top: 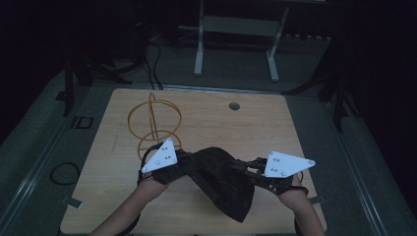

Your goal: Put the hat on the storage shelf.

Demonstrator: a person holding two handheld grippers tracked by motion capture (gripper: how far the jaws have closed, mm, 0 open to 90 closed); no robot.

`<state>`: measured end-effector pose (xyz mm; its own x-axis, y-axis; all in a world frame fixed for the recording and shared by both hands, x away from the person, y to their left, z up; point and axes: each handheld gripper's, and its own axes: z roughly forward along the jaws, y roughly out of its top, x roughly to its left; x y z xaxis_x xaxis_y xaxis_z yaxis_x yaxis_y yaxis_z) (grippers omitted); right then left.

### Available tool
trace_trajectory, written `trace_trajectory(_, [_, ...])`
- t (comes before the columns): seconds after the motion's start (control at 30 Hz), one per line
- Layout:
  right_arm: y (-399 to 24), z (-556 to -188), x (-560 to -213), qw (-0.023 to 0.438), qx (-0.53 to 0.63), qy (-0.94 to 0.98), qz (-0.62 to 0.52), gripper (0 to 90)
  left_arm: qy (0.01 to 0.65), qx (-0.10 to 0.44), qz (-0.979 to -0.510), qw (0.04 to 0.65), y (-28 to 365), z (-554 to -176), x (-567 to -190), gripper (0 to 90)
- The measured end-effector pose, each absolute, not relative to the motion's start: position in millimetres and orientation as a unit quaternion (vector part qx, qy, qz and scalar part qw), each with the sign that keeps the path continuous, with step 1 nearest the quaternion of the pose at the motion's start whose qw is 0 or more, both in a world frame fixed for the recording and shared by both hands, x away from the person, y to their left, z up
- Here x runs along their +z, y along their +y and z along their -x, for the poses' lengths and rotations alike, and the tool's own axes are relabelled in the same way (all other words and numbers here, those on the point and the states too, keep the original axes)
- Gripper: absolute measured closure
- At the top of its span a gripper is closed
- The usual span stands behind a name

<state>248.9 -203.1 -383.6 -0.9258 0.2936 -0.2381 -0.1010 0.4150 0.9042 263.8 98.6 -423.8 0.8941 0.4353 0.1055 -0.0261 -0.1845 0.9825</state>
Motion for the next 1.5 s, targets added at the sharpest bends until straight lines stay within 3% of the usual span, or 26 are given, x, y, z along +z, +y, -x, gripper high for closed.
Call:
trace_trajectory(0.2, [-207, -248, -372, 0.181, 0.557, 0.808, -0.061, 88.4, 0.149, 0.206, -0.745, 0.617, 98, -265, -418, 88.2])
trace_trajectory(0.4, [-214, -250, -366, 0.183, 0.576, 0.792, -0.083, 88.4, 0.172, 0.232, -0.737, 0.612, 109, -263, -420, 65.9])
trace_trajectory(0.6, [-220, -260, -353, 0.211, 0.597, 0.764, -0.128, 88.3, 0.206, 0.243, -0.732, 0.602, 125, -262, -423, 57.2])
trace_trajectory(1.1, [-204, -297, -312, 0.270, 0.605, 0.724, -0.190, 88.3, 0.269, 0.240, -0.745, 0.561, 165, -243, -459, 57.0])
trace_trajectory(1.23, [-191, -307, -301, 0.274, 0.609, 0.719, -0.192, 88.2, 0.288, 0.247, -0.741, 0.554, 176, -236, -470, 52.0])
trace_trajectory(1.33, [-179, -314, -293, 0.276, 0.611, 0.716, -0.193, 88.2, 0.305, 0.249, -0.738, 0.549, 184, -232, -478, 42.5])
trace_trajectory(1.5, [-154, -326, -283, 0.278, 0.603, 0.723, -0.190, 88.2, 0.331, 0.251, -0.731, 0.541, 195, -225, -493, 16.9])
